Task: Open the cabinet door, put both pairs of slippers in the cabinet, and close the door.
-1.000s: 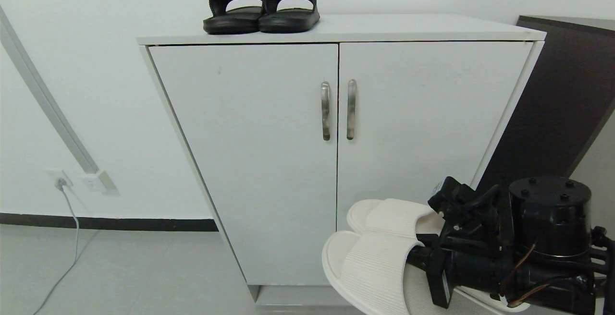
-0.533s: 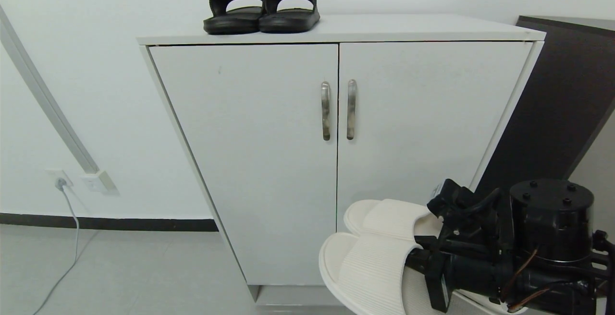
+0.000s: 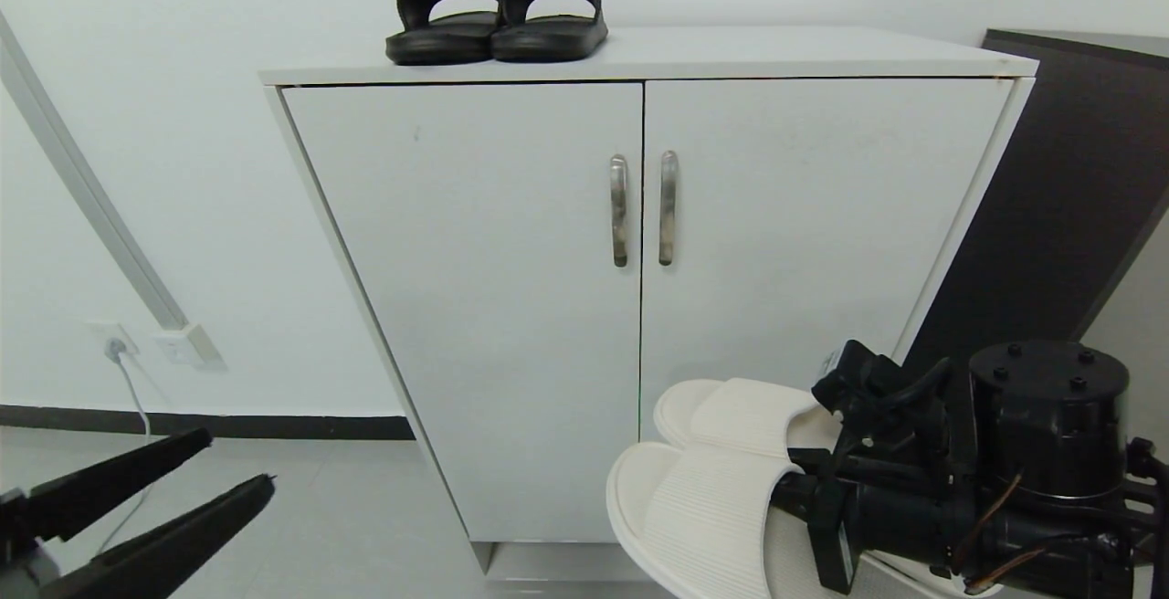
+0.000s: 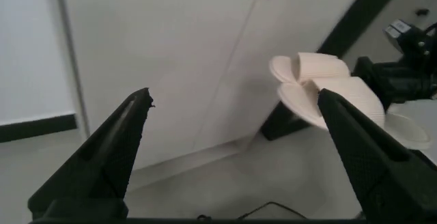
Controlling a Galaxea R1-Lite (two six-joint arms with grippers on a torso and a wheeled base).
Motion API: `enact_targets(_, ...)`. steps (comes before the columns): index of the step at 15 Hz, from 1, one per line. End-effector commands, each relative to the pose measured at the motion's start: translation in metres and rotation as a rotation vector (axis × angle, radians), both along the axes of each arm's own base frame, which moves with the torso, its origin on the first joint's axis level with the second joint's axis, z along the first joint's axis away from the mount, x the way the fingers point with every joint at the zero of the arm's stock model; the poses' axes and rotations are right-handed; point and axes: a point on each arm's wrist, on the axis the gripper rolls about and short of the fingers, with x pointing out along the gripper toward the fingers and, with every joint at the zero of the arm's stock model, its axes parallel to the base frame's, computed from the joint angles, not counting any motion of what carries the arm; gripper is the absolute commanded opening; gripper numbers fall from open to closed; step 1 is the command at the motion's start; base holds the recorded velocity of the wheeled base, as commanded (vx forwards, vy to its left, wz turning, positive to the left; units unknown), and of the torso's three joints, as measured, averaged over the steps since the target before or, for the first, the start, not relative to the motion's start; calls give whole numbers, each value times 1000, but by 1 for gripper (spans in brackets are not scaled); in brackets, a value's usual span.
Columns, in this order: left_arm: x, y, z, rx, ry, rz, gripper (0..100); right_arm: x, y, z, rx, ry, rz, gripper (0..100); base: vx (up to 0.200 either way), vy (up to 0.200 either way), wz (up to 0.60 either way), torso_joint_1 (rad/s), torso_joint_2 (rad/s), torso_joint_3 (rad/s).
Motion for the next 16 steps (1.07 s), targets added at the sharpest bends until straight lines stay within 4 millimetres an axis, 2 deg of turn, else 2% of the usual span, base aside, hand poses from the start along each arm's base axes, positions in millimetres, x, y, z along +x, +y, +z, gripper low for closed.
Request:
enact_targets(1, 47, -20, 1, 8, 61, -106, 100, 0, 0, 0, 0, 1, 1, 0, 0, 0, 0, 0, 0, 0)
enact_targets(4, 80, -41, 16, -2, 29, -111, 100, 0, 1, -1, -2, 3, 1, 0, 0, 0, 0, 0, 0, 0)
enact_targets(7, 95, -76, 39, -29, -10, -136, 100, 1, 1, -2, -5, 5, -1, 0, 0, 0, 0, 0, 0, 0)
enact_targets(9, 104, -96, 46, -30, -21, -153, 100, 1, 1, -2, -6, 4, -2, 0, 0, 0, 0, 0, 0, 0)
enact_targets(14, 134, -131, 55, -38, -26, -209, 100, 1, 1, -2, -9, 1, -15, 0, 0, 0, 0, 0, 0, 0)
enact_targets(16, 143, -149, 66, -70, -41, -242, 100, 1, 1, -2, -9, 1, -15, 0, 0, 0, 0, 0, 0, 0)
